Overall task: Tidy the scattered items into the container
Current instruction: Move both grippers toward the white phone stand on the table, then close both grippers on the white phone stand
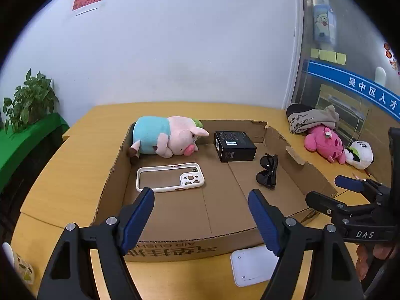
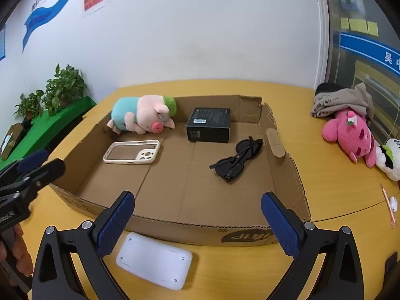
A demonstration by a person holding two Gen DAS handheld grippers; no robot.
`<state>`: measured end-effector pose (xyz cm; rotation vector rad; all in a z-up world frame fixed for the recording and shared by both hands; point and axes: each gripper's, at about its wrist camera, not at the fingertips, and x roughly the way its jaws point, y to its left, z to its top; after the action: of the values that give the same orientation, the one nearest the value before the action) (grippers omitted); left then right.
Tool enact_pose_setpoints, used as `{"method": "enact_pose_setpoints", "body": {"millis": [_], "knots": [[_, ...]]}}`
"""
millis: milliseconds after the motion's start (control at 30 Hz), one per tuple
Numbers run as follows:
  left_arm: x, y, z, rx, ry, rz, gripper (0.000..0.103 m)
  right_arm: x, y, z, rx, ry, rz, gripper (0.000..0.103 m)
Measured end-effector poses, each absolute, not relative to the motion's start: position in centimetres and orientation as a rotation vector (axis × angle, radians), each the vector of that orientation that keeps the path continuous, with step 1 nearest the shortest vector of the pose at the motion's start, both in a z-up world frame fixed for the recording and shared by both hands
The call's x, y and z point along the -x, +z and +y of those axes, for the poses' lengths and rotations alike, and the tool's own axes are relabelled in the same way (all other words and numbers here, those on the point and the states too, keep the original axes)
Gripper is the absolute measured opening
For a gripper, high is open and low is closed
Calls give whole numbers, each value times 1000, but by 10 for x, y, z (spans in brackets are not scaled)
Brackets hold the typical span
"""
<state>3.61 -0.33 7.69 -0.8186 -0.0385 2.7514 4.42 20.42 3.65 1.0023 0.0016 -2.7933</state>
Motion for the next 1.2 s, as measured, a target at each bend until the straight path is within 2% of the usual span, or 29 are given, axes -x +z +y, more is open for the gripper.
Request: {"method": "enact_pose_setpoints", "body": {"millis": [33, 67, 100, 133, 167, 233, 267, 300, 333, 367, 467, 733, 867, 967, 1200], "knots": [[-40, 76, -5, 802, 2743, -62, 76, -48, 37, 204, -987, -2800, 6, 98], [-44, 73, -5, 789, 2719, -88, 48, -54, 37, 204, -976, -2807, 18, 89], [-47, 70, -5, 796, 2674, -109, 16, -55, 36, 204, -984, -2799, 28, 48], [-46, 67, -4, 830, 2615, -134, 6, -56, 35, 203, -1015, -2783, 44, 8], [-46, 64, -3, 855, 2578, -161, 3, -58, 33, 203, -1051, -2767, 57, 6], [-50, 63, 0, 850, 2596, -163, 3, -65, 34, 204, -1047, -2768, 62, 7], [-52, 64, 2, 844, 2620, -162, 14, -71, 37, 205, -1019, -2774, 52, 15], [-53, 65, 3, 852, 2639, -161, 29, -74, 39, 206, -1002, -2781, 49, 54], [-53, 65, 5, 873, 2661, -157, 74, -77, 41, 206, -982, -2795, 48, 100], [-54, 66, 6, 889, 2691, -151, 90, -84, 44, 209, -928, -2830, 40, 102], [-63, 66, 7, 832, 2709, -146, 90, -88, 49, 213, -907, -2843, 32, 102], [-60, 47, 6, 936, 2613, -172, 90, -87, 33, 219, -987, -2798, -4, 102], [-53, 16, 4, 1071, 2452, -257, 90, -81, 2, 222, -1134, -2748, 17, 102], [-46, -6, 5, 1154, 2364, -294, 90, -75, -30, 225, -1258, -2616, -48, 102], [-28, -41, 14, 1274, 2224, -363, 89, -70, -70, 208, -1337, -2411, -88, 102]]}}
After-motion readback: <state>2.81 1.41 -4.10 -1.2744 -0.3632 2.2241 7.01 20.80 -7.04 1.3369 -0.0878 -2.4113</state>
